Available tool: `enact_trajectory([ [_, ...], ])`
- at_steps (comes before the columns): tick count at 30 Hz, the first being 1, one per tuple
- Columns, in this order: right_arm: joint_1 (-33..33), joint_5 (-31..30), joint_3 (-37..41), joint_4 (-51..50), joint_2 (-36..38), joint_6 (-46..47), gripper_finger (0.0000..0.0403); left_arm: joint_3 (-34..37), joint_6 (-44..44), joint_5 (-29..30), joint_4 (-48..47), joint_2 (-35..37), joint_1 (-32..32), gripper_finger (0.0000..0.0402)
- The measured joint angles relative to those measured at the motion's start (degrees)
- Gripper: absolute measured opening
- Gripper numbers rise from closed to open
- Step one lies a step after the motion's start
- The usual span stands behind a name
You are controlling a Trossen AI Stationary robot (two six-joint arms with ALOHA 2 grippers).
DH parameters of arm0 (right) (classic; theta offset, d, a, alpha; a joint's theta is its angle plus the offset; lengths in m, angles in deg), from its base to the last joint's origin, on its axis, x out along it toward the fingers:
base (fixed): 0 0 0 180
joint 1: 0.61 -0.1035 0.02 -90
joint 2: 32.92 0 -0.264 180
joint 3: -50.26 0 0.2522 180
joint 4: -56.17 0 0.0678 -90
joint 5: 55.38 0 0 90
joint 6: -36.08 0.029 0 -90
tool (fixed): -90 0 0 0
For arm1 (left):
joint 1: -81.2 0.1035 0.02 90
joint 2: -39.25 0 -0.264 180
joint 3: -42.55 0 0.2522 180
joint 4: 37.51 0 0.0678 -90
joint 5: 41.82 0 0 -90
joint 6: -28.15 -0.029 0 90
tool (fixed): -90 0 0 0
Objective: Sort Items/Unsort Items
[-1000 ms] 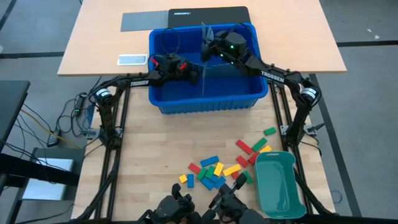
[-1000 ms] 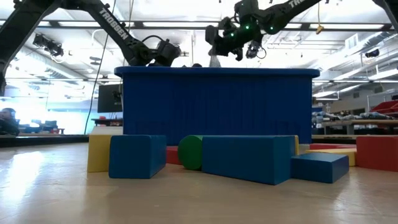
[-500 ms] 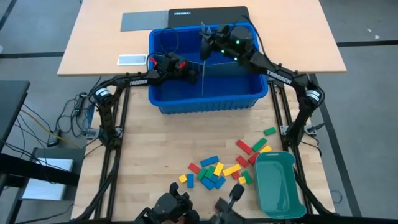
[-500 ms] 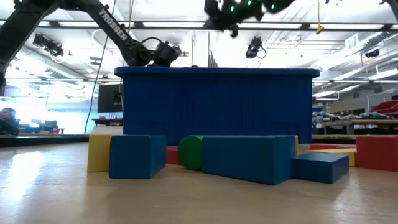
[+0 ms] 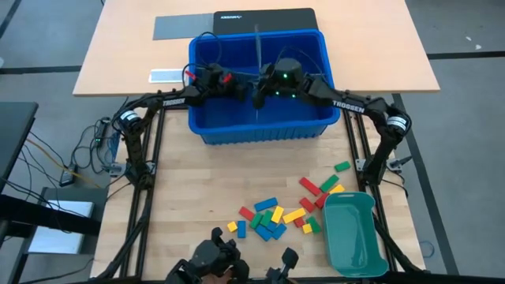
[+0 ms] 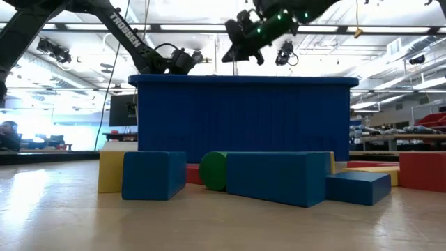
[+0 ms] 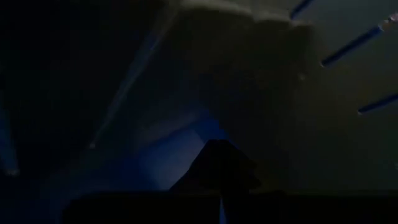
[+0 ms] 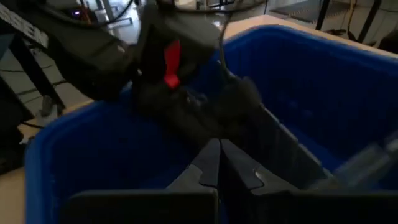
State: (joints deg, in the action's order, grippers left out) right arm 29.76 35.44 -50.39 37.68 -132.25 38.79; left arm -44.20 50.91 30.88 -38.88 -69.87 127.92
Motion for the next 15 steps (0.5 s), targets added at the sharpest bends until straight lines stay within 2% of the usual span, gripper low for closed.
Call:
enact_trajectory([
  [6, 0.8, 1.6, 6.6, 11.0, 0.5, 3.2, 0.0001, 0.0, 0.2, -0.1, 0.0, 0.0, 0.2, 0.0000],
  [12, 0.9, 2.5, 6.2, 10.4, 0.5, 5.1, 0.0000, 0.0, 0.4, -0.4, 0.2, 0.0, 0.2, 0.0000],
  [15, 0.9, 3.5, 4.0, 8.2, 0.5, 6.7, 0.0000, 0.0, 0.5, -3.1, 1.5, 0.0, 0.2, 0.0000],
])
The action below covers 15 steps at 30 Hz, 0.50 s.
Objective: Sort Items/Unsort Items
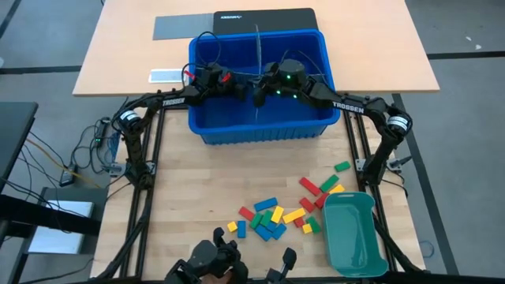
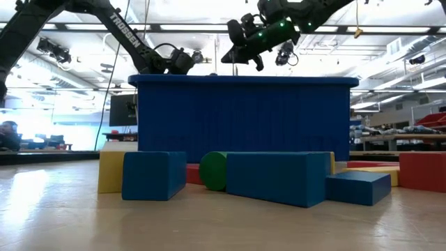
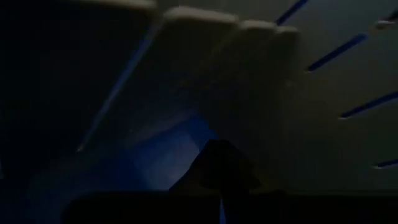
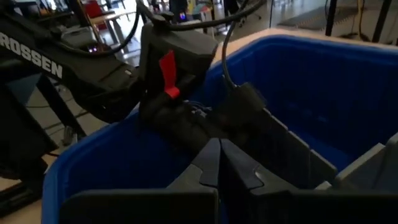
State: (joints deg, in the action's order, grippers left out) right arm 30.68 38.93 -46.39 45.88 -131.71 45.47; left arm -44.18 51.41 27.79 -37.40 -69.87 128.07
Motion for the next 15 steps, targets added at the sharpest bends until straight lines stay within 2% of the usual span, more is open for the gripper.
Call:
enact_trajectory([
  [10, 2.7, -1.2, -15.0, -5.2, 0.1, -0.1, 0.0001, 0.0, -1.6, -5.9, 2.6, 4.7, 0.0, 0.0000],
  [13, 5.1, -1.8, -15.7, -5.3, 0.1, -0.9, 0.0001, 0.0, -2.2, -6.2, 2.7, 7.5, 0.1, 0.0000],
  [15, 6.9, -1.5, -15.7, -8.9, -1.0, -0.4, 0.0000, 0.0, -1.8, -5.6, 2.9, 9.2, 0.5, 0.0000],
])
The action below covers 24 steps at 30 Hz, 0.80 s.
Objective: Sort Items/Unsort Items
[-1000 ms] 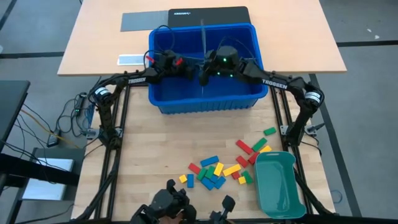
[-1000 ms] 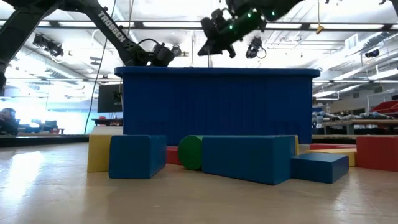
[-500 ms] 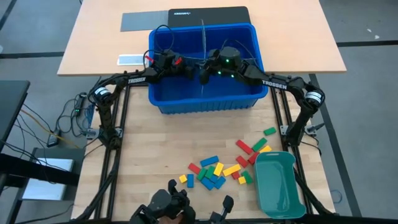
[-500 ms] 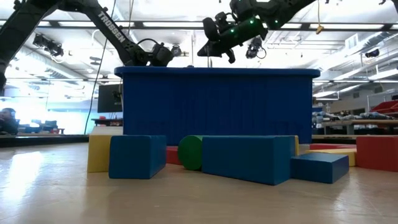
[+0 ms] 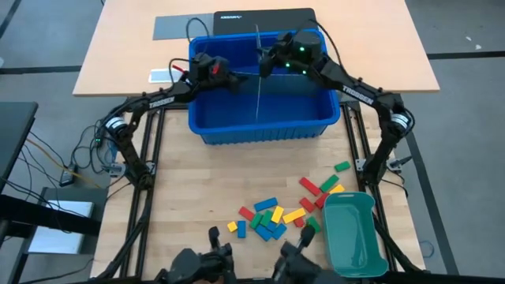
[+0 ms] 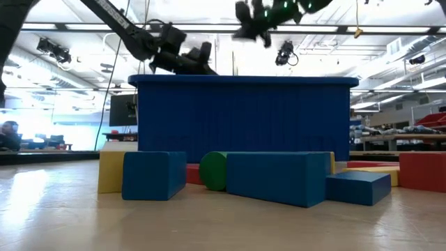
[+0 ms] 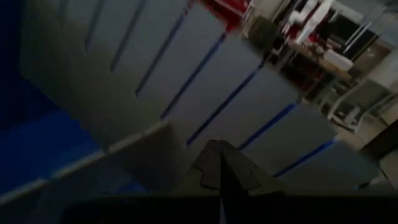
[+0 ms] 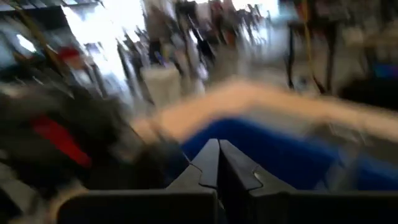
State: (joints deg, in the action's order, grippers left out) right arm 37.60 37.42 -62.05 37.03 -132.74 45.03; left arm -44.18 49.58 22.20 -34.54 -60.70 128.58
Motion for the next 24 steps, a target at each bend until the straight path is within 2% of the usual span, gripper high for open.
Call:
enact_trajectory([
  [4, 1.7, 2.5, 0.2, -2.8, -5.0, -0.2, 0.0000, 0.0, 1.3, 0.6, -0.4, 2.1, 1.7, 0.0000],
  [12, 1.6, 9.1, -0.4, 4.7, -13.6, 3.5, 0.0000, 0.0, 2.8, -1.2, -1.3, 3.6, 5.1, 0.0000],
  [19, 2.0, 9.6, -0.1, 7.0, -13.9, 5.0, 0.0000, 0.0, 1.1, -1.7, -3.0, 3.8, 8.7, 0.0000],
  [24, 2.6, 9.7, 0.1, 6.2, -11.6, 4.8, 0.0000, 0.0, -3.6, -2.9, -9.2, 3.7, 12.5, 0.0000],
])
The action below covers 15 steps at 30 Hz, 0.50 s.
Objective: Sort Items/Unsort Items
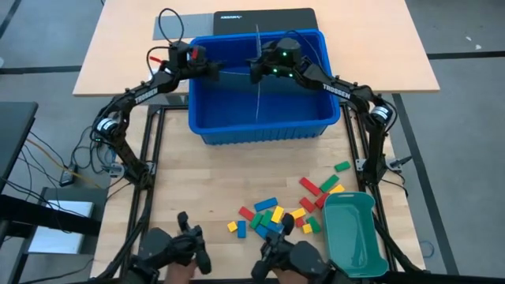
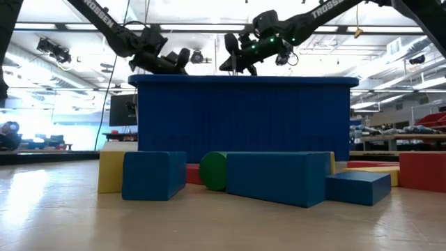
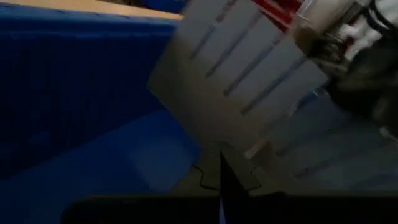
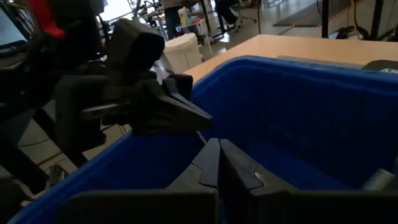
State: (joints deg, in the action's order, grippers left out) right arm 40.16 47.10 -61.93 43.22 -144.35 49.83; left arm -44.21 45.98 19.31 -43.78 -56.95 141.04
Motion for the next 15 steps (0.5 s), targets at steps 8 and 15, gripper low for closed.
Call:
enact_trajectory([
  [8, -0.5, -0.8, 0.4, -3.6, 6.0, 0.2, 0.0013, -4.6, -17.5, -7.7, -11.8, -0.2, 2.0, 0.0034],
  [15, -1.1, -0.5, 0.2, -9.9, 12.2, -0.2, 0.0054, -12.8, -37.7, 5.9, -26.6, -0.4, 0.7, 0.0130],
])
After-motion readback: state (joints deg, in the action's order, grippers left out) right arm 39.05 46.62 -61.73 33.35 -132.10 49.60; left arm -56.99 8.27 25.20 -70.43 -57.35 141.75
